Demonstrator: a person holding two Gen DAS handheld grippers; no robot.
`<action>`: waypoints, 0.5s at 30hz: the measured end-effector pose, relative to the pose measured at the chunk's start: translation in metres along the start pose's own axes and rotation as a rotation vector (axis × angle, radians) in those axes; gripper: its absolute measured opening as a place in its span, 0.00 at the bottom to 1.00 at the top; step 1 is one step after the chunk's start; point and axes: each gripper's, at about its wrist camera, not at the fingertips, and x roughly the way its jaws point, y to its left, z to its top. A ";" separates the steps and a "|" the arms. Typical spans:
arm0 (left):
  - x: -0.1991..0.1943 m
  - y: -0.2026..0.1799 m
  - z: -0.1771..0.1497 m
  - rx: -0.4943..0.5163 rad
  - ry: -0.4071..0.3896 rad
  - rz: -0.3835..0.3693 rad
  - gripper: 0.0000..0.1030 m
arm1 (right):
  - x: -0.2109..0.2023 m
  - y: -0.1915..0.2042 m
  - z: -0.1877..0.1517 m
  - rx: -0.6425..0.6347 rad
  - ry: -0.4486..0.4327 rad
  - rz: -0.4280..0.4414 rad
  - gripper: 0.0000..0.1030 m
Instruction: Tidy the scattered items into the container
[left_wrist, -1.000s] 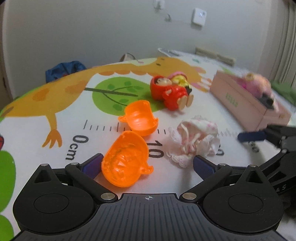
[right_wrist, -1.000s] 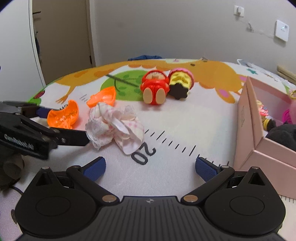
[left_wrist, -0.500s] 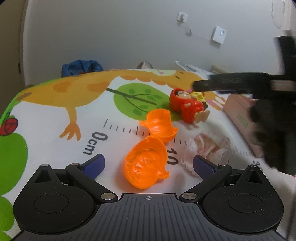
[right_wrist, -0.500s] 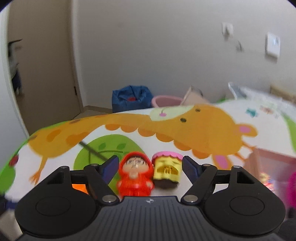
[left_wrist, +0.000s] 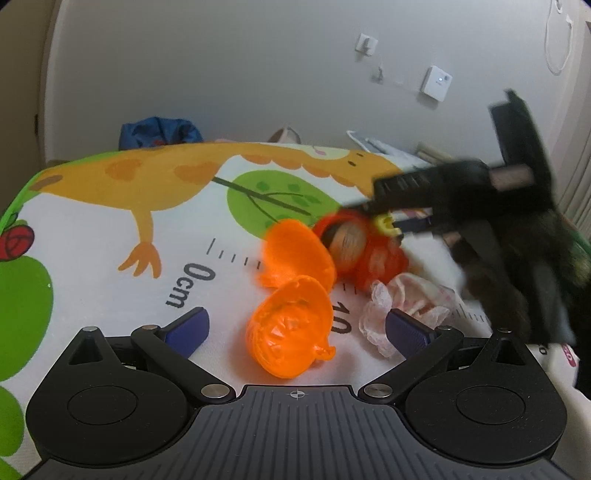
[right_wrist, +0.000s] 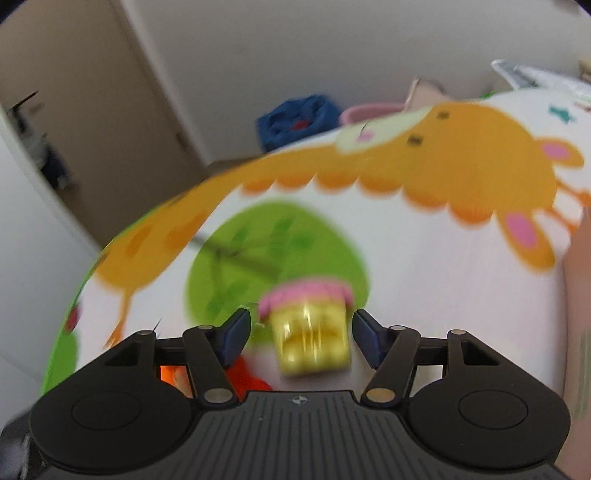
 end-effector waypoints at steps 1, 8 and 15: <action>-0.001 -0.004 -0.001 0.031 0.002 -0.013 1.00 | -0.005 0.003 -0.008 -0.006 0.017 0.018 0.61; -0.008 -0.026 -0.008 0.199 -0.027 -0.029 1.00 | -0.038 0.018 -0.045 -0.125 0.064 -0.027 0.61; -0.011 -0.020 -0.006 0.194 -0.012 0.015 1.00 | -0.089 0.012 -0.060 -0.129 -0.063 -0.094 0.62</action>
